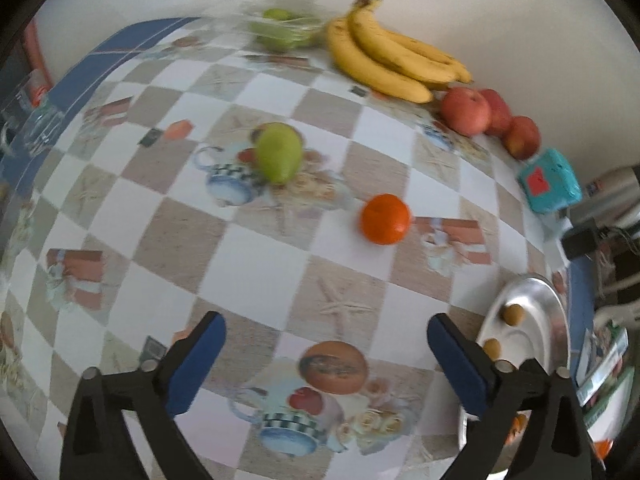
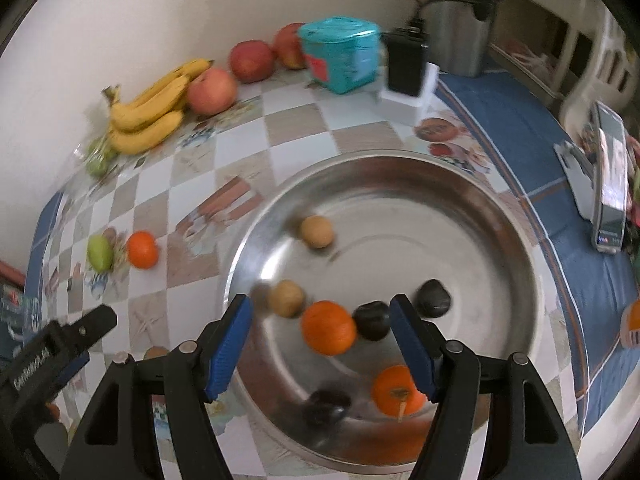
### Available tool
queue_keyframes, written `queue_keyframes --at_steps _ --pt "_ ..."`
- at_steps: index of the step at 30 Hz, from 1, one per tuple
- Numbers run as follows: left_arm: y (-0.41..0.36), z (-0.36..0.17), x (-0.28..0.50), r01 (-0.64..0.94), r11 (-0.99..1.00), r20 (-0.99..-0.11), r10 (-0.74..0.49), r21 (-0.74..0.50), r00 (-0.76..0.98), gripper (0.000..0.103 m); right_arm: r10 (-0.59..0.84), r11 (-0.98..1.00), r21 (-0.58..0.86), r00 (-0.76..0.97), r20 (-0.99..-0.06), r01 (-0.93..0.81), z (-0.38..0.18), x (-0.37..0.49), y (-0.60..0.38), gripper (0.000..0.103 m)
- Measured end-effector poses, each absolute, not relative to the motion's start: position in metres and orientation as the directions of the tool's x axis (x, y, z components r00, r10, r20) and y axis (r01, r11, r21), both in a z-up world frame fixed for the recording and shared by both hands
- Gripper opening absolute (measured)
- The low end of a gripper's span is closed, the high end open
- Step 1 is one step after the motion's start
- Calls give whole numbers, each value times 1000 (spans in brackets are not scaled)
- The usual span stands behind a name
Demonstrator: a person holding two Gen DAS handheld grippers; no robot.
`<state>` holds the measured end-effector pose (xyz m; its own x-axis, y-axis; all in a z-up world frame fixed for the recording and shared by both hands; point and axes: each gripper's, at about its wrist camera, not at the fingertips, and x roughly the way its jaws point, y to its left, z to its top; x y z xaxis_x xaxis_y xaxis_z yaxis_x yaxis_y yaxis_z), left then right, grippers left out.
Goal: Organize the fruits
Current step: 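Grasp the green mango with the left gripper while the right gripper grasps an orange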
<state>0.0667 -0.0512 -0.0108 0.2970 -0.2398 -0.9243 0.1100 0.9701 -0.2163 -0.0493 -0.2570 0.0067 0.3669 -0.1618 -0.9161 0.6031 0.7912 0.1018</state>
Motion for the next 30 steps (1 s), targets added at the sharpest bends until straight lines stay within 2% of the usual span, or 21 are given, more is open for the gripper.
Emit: queue_keyframes --at_steps 3,8,17,30 --pt "-45 -14 70 85 975 -931 -220 -204 291 103 -162 808 90 366 -916 582 7 -46 -250 84" --pt "-40 -14 71 77 978 -933 -208 -194 293 103 -161 825 83 373 -914 559 6 -43 -243 87" --pt "-46 -12 71 112 979 -934 -198 -171 298 103 -154 843 88 394 -906 531 6 -38 -236 88" --pt "-48 13 78 242 967 -882 -43 82 470 103 -104 877 133 455 -885 461 10 -28 -214 88"
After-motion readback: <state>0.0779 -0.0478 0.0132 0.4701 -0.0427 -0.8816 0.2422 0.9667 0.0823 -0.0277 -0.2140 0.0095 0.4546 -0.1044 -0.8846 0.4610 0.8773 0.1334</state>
